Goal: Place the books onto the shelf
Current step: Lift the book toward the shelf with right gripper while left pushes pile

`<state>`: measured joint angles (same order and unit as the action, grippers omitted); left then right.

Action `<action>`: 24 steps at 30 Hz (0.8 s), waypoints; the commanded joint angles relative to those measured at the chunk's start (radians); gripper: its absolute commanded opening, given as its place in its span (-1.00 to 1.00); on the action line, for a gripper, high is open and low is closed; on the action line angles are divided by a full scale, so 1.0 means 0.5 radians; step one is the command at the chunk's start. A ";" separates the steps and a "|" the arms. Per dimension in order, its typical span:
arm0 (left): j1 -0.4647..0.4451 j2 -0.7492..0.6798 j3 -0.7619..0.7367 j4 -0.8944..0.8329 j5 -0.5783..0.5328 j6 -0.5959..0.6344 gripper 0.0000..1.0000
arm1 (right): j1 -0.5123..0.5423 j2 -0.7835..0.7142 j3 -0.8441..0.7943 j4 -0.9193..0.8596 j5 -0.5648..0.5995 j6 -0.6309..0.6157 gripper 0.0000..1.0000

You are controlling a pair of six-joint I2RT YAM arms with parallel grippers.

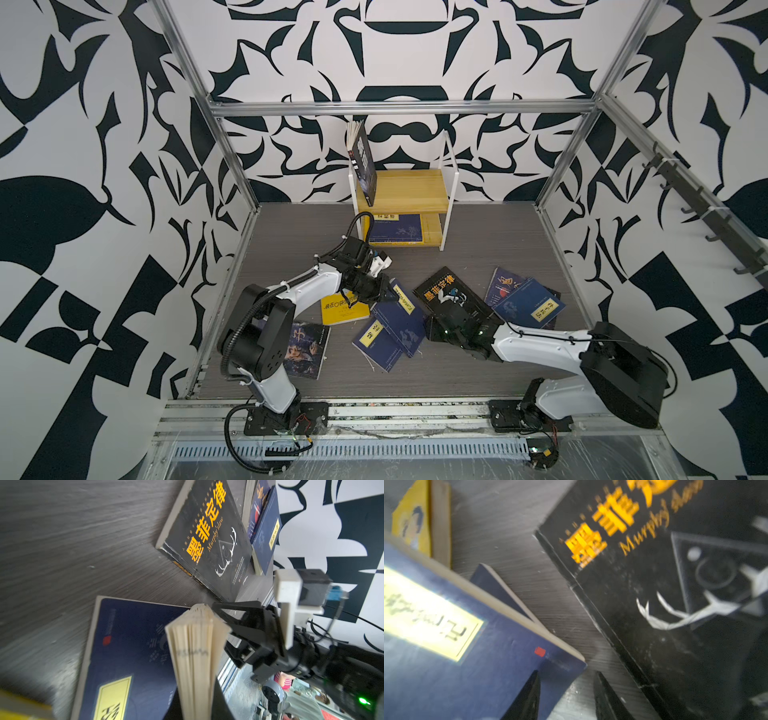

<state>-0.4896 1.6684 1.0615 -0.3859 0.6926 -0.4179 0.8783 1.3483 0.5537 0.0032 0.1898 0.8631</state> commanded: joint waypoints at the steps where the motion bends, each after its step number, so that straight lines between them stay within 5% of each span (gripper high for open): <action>1: 0.105 -0.124 -0.059 0.082 -0.017 -0.155 -0.95 | 0.043 -0.143 0.187 -0.303 0.161 -0.294 0.02; 9: 0.345 -0.387 -0.194 0.299 0.001 -0.440 -1.00 | 0.347 -0.234 0.574 -0.507 0.597 -1.085 0.07; 16: 0.474 -0.516 -0.295 0.534 0.183 -0.671 -1.00 | 0.731 0.094 0.944 -0.385 0.960 -1.923 0.14; 24: 0.507 -0.571 -0.288 0.526 0.219 -0.704 -1.00 | 0.773 0.582 1.342 -0.451 1.073 -2.195 0.29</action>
<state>-0.2413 1.4136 0.9173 -0.1608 0.7525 -0.7376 1.2709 1.6081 1.1606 -0.2119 0.6422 -0.1413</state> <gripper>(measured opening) 0.109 0.638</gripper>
